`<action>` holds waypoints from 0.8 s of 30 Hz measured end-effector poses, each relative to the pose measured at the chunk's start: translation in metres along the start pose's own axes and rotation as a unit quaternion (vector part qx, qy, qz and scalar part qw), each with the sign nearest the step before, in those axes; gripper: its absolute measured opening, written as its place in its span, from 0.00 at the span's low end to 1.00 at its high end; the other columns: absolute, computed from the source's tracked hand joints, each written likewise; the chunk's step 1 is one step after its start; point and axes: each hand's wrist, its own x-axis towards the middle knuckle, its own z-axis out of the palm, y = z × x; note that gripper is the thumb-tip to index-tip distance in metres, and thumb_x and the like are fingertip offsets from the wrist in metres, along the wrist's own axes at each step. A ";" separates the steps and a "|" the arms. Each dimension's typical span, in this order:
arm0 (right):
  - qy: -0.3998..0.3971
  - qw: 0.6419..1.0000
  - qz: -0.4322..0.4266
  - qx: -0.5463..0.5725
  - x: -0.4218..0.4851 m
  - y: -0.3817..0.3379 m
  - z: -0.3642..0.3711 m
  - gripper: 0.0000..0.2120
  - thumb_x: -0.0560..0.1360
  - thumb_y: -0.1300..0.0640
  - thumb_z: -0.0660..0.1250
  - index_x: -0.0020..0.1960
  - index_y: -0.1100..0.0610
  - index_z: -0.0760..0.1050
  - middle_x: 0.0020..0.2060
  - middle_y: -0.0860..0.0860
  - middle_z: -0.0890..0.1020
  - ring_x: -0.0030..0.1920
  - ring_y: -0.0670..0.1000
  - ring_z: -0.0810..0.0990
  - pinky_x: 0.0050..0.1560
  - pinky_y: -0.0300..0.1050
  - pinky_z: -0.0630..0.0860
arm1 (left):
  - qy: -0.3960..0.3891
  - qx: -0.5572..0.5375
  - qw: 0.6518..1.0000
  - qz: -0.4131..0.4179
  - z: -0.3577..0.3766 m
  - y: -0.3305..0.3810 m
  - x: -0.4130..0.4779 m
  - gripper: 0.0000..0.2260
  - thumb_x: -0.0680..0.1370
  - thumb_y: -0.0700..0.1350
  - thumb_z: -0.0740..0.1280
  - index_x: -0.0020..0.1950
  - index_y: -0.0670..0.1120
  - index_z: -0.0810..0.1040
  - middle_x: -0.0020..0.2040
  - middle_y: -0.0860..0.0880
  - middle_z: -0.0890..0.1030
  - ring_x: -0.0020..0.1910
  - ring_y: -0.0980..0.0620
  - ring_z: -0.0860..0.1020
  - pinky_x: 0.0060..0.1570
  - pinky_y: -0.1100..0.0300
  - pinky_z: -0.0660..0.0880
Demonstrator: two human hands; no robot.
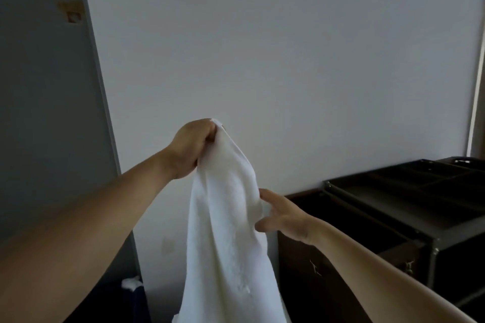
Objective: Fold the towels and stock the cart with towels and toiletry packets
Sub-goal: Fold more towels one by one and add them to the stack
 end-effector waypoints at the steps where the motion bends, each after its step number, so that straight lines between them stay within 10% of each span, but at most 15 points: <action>1: 0.008 1.000 0.003 0.008 -0.001 0.004 -0.002 0.33 0.64 0.54 0.74 0.69 0.47 0.74 0.64 0.46 0.78 0.67 0.51 0.75 0.72 0.59 0.67 | 0.019 0.023 0.999 0.014 -0.001 -0.001 0.000 0.07 0.67 0.43 0.58 0.32 0.44 0.60 0.32 0.49 0.63 0.31 0.53 0.61 0.30 0.56 0.57; 13: -0.126 0.963 0.084 -0.224 -0.008 0.004 -0.031 0.25 0.66 0.51 0.79 0.62 0.46 0.78 0.54 0.43 0.83 0.55 0.46 0.81 0.63 0.48 0.77 | 0.025 0.065 0.998 0.010 -0.043 -0.011 -0.016 0.09 0.68 0.43 0.57 0.36 0.37 0.63 0.37 0.45 0.63 0.35 0.50 0.61 0.34 0.53 0.58; 19: -0.079 0.884 0.018 -0.460 -0.006 0.004 -0.039 0.09 0.67 0.46 0.73 0.38 0.50 0.76 0.36 0.45 0.76 0.39 0.48 0.76 0.39 0.42 0.75 | 0.088 0.057 0.995 -0.003 -0.080 -0.032 -0.026 0.06 0.67 0.43 0.58 0.32 0.45 0.62 0.33 0.50 0.63 0.32 0.53 0.61 0.32 0.54 0.58; 24: -0.051 0.827 -0.082 -0.553 0.000 -0.005 -0.050 0.20 0.70 0.38 0.69 0.55 0.50 0.79 0.58 0.34 0.67 0.54 0.42 0.58 0.57 0.40 0.61 | 0.164 0.107 0.981 0.000 -0.106 -0.052 -0.031 0.07 0.66 0.48 0.59 0.29 0.49 0.64 0.29 0.54 0.64 0.27 0.58 0.63 0.24 0.61 0.63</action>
